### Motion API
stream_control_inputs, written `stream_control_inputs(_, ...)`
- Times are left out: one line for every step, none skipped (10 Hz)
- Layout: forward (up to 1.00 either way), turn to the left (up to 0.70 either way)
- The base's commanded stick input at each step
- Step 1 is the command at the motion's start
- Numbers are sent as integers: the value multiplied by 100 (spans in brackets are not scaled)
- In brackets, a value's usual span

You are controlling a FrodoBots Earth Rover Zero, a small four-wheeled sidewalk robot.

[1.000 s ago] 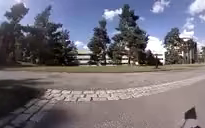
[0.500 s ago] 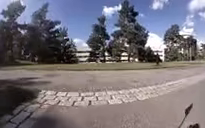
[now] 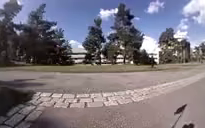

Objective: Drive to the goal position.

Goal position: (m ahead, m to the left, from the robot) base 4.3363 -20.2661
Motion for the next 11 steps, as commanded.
stream_control_inputs(0, -70)
stream_control_inputs(0, -70)
stream_control_inputs(0, -70)
stream_control_inputs(0, -56)
stream_control_inputs(0, -6)
stream_control_inputs(0, 0)
stream_control_inputs(0, 0)
stream_control_inputs(0, 0)
stream_control_inputs(0, 0)
stream_control_inputs(0, 0)
stream_control_inputs(0, 0)
